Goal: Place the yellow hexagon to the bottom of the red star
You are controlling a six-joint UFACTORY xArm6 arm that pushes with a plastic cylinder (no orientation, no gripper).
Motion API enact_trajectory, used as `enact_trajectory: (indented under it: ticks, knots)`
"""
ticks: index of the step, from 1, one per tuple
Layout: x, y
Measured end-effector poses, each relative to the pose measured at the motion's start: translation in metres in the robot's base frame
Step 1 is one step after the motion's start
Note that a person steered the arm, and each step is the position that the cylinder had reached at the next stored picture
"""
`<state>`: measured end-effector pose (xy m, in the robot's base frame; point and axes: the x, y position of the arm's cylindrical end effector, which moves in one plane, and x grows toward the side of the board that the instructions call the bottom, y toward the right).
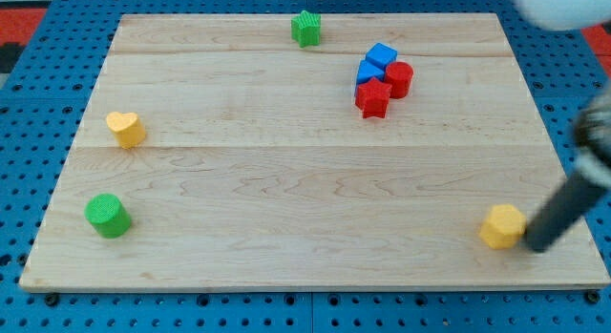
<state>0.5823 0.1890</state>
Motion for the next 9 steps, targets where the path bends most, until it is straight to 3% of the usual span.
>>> enact_trajectory:
  ticks: [1, 2, 4, 5, 6, 7, 9]
  knots:
    - [-0.021, -0.125]
    - [-0.055, -0.136]
    - [-0.036, -0.189]
    - [-0.026, -0.137]
    - [-0.033, -0.048]
    - [-0.052, -0.020]
    - [-0.107, -0.056]
